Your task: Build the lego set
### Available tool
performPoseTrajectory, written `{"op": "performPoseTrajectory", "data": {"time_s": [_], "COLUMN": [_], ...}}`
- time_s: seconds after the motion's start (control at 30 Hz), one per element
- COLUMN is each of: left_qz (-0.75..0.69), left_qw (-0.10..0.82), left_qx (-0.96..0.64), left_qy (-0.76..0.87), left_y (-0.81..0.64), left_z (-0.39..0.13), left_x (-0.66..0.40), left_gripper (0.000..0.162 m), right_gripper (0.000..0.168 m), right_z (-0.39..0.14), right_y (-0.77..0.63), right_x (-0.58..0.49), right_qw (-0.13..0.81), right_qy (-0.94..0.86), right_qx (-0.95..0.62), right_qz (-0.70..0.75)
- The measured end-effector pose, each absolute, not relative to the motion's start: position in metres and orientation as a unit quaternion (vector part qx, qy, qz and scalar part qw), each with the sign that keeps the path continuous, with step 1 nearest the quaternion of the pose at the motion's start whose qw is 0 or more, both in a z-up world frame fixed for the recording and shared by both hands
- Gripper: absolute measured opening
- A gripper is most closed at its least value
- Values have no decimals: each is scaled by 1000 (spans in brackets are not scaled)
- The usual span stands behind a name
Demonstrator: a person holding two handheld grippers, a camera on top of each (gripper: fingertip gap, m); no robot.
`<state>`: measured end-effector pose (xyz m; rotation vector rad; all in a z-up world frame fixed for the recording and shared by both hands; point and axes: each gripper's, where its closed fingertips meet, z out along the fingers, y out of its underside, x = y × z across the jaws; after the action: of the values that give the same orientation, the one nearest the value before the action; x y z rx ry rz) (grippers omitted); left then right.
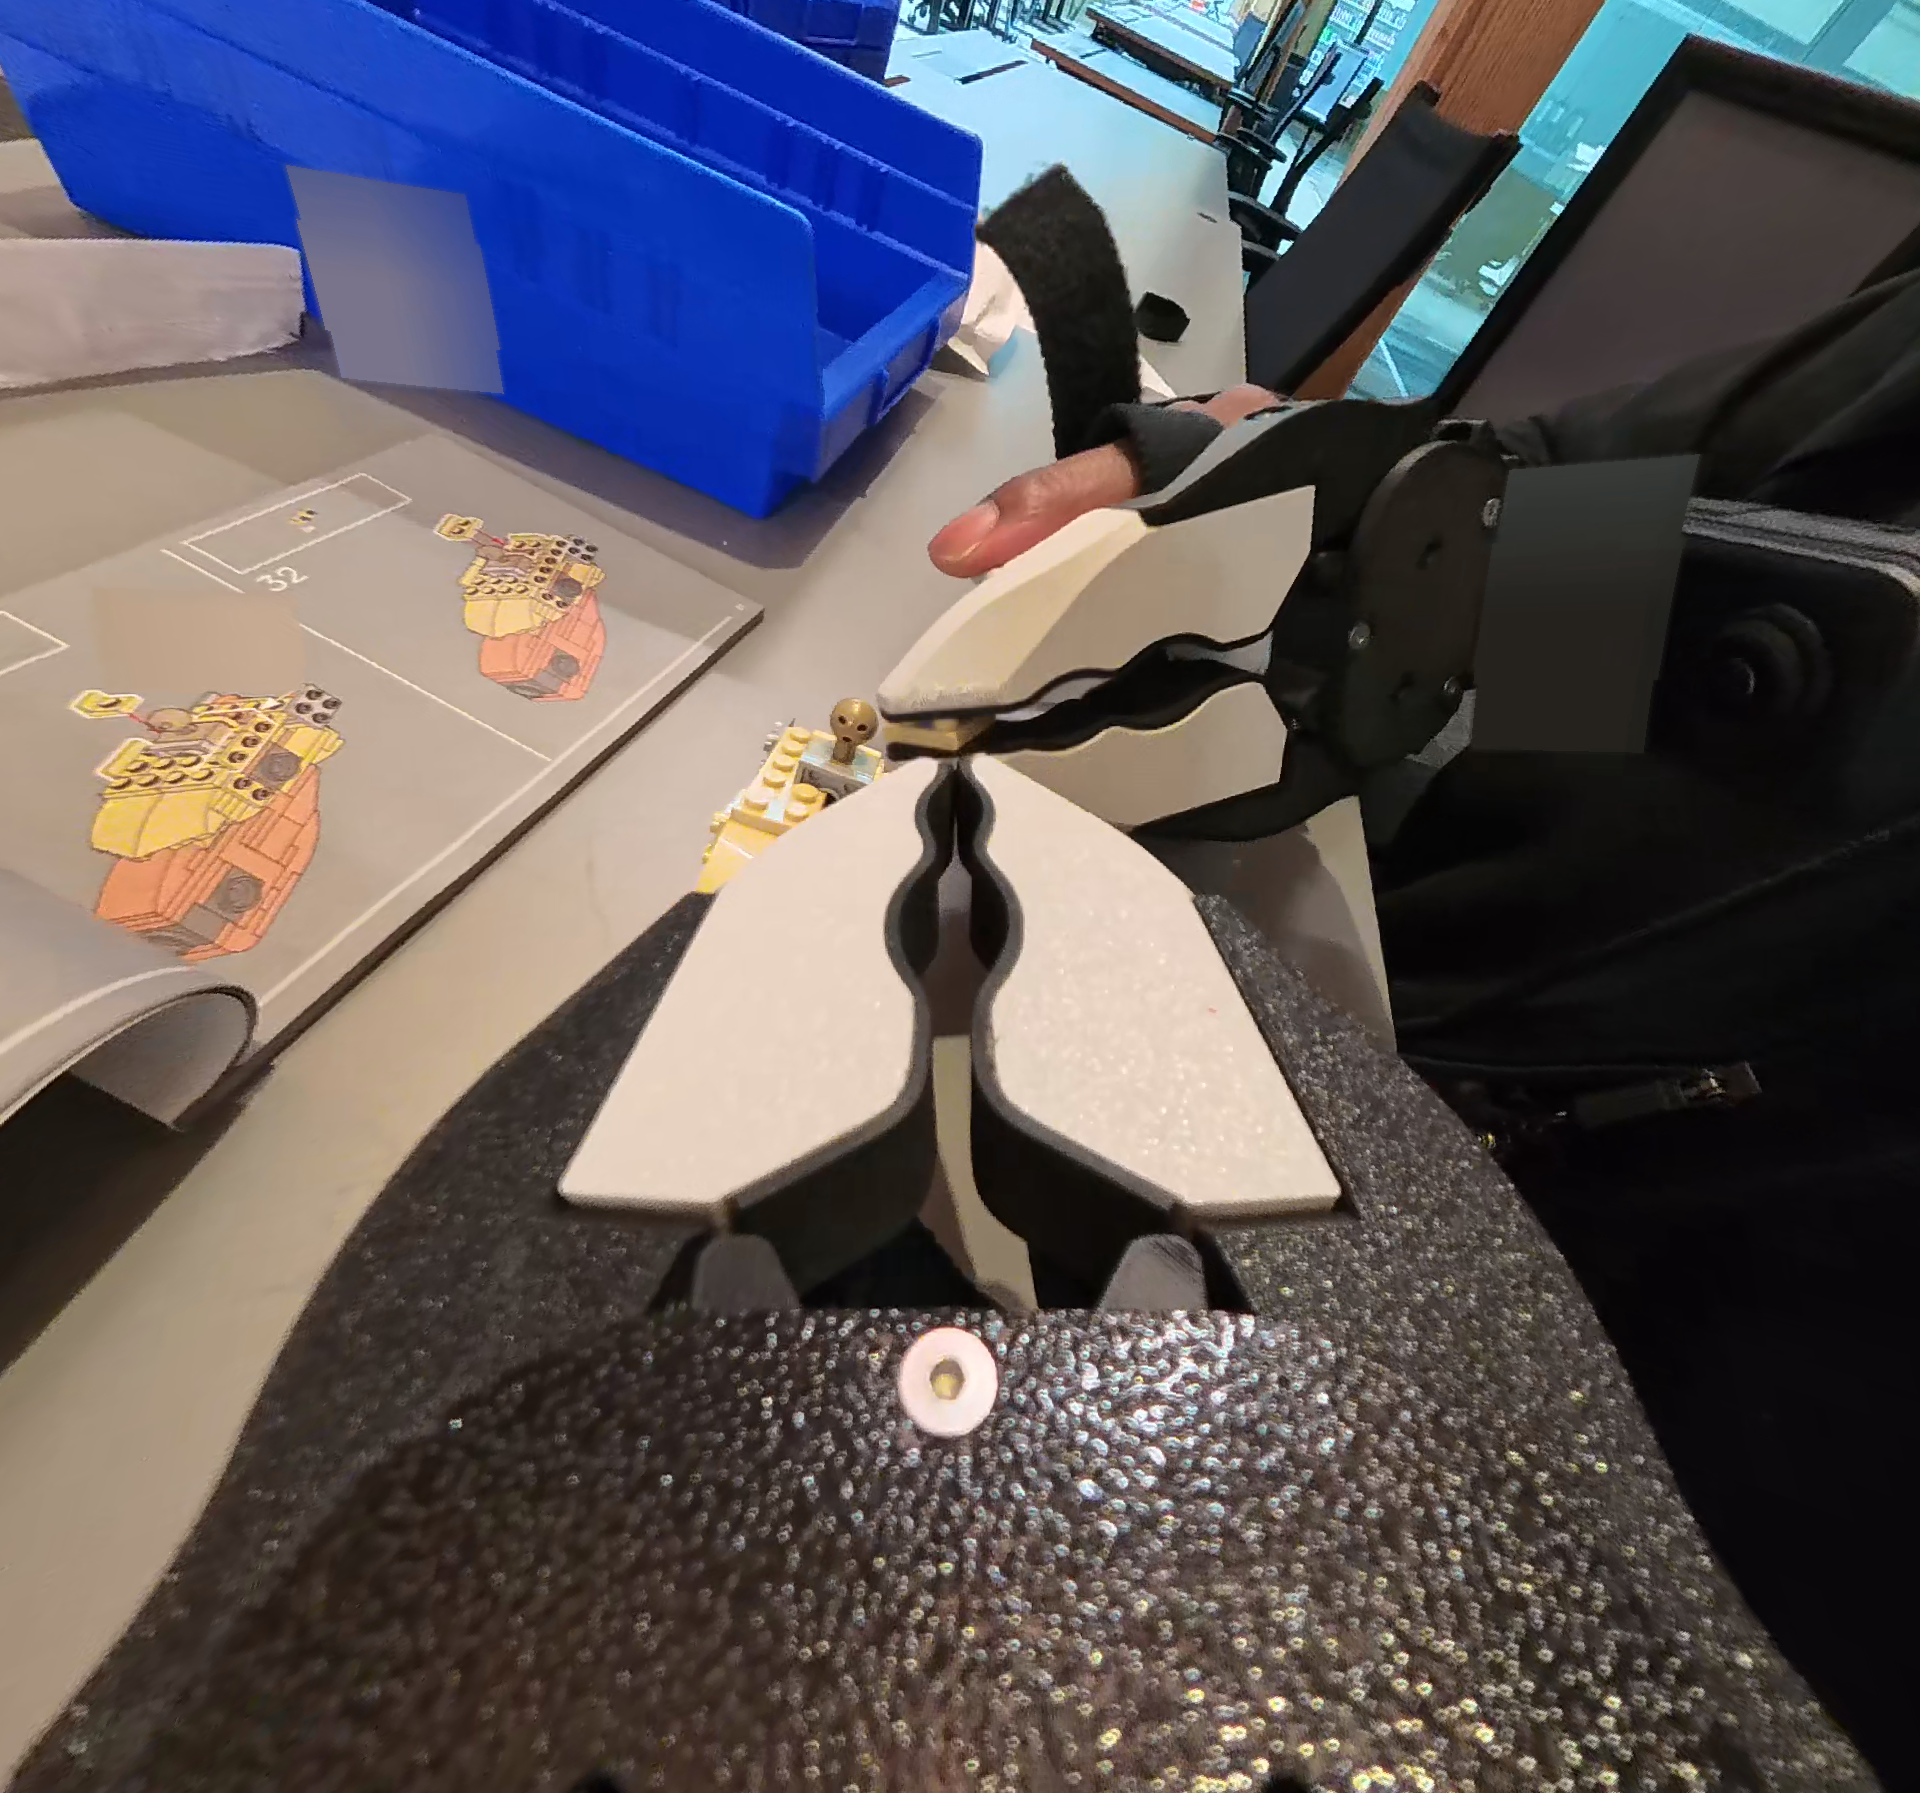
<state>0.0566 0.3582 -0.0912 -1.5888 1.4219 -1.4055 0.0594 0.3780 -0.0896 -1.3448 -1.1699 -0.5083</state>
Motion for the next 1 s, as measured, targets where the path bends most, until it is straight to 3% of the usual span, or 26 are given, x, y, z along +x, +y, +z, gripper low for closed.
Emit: {"op": "performPoseTrajectory", "data": {"time_s": [0.3, 0.47, 0.77, 0.9, 1.0], "left_qz": [-552, -617, -658, -673, -674], "left_qw": [298, 260, 212, 183, 169], "left_qx": [-576, -556, -547, -540, -530], "left_qy": [525, 492, 473, 472, 486], "left_y": [360, 355, 352, 347, 340], "left_z": [-82, -70, -67, -65, -66], "left_x": [52, 50, 54, 54, 53], "left_gripper": [0, 22, 34, 35, 22], "right_gripper": [5, 7, 10, 11, 11], "right_z": [-77, -66, -62, -62, -62], "right_y": [371, 371, 364, 359, 359], "right_x": [50, 52, 40, 35, 36], "right_qw": [644, 669, 686, 690, 689], "right_qy": [-490, -474, -525, -547, -555], "right_qx": [-571, -563, -494, -461, -448], "right_qz": [-139, -100, -98, -110, -128]}}
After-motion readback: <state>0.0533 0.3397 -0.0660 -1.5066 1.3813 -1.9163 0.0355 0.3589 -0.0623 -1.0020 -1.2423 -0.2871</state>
